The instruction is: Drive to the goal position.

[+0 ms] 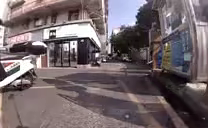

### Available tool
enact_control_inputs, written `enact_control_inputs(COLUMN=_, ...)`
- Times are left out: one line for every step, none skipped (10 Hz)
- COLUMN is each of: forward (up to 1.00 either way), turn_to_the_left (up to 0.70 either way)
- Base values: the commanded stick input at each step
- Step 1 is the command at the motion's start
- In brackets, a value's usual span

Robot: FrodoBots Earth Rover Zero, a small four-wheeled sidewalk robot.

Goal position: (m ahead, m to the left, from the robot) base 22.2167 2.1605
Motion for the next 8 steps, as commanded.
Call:
enact_control_inputs(forward=0.58, turn_to_the_left=0.00)
enact_control_inputs(forward=0.45, turn_to_the_left=0.00)
enact_control_inputs(forward=0.45, turn_to_the_left=0.00)
enact_control_inputs(forward=0.45, turn_to_the_left=0.00)
enact_control_inputs(forward=0.45, turn_to_the_left=0.00)
enact_control_inputs(forward=0.45, turn_to_the_left=0.00)
enact_control_inputs(forward=0.45, turn_to_the_left=0.00)
enact_control_inputs(forward=0.45, turn_to_the_left=0.00)
